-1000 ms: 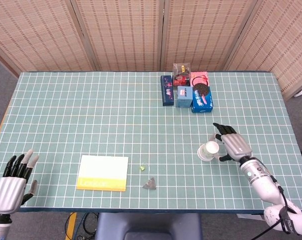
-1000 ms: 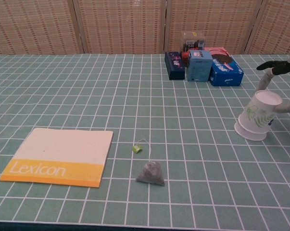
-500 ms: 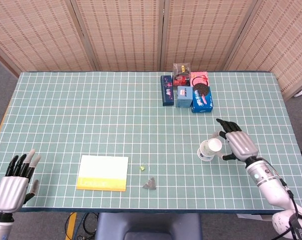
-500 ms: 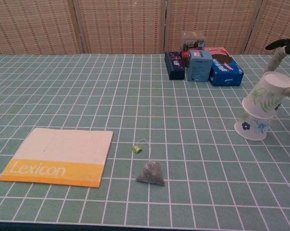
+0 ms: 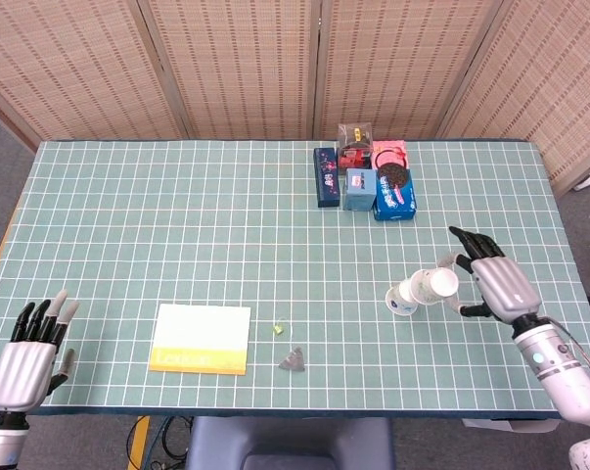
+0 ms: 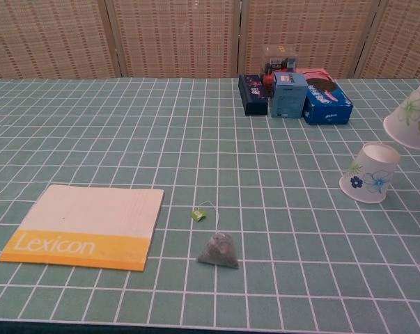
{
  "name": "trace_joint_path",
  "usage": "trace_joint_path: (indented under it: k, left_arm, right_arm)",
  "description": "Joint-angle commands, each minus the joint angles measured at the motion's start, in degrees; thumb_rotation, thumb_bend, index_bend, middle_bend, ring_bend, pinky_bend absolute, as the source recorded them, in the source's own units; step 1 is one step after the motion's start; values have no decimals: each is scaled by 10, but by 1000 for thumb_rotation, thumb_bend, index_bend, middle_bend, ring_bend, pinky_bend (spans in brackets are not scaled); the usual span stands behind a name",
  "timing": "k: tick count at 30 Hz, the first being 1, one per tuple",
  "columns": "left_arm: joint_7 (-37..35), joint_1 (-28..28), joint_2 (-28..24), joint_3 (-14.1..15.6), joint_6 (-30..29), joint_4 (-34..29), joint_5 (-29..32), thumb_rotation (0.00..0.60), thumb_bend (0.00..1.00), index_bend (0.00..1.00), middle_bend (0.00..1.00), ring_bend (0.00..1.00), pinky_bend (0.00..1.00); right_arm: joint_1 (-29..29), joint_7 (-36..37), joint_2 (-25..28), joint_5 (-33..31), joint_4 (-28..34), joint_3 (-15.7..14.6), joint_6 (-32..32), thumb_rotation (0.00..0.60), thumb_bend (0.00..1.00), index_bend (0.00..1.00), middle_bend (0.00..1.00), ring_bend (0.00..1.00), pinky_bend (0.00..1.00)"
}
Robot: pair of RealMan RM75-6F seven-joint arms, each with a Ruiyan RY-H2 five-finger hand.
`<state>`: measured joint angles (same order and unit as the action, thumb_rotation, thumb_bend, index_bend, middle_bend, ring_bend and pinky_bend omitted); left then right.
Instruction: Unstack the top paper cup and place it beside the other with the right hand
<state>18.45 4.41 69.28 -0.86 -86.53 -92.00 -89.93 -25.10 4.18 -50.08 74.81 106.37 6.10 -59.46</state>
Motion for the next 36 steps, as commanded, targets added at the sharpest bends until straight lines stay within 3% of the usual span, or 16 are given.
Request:
trace_joint_path:
  k: [1,14,36]
  left_arm:
    - [6,1,3,-1,3,1,3,600,495,0,0,0,0]
    - [23,6,13,-1,10,4,11,600,495,0,0,0,0]
    - [20,4,11,4,1,3,2,600,495,0,0,0,0]
  right_arm:
    - [14,24,9,13,-16,-7,-7,600,264,334,0,0,0]
    - [33,146,-32,49,-147,-30,14,600,264,334,0,0,0]
    - [-6,180,-139,34,-284,-28,97,600,264,334,0,0,0]
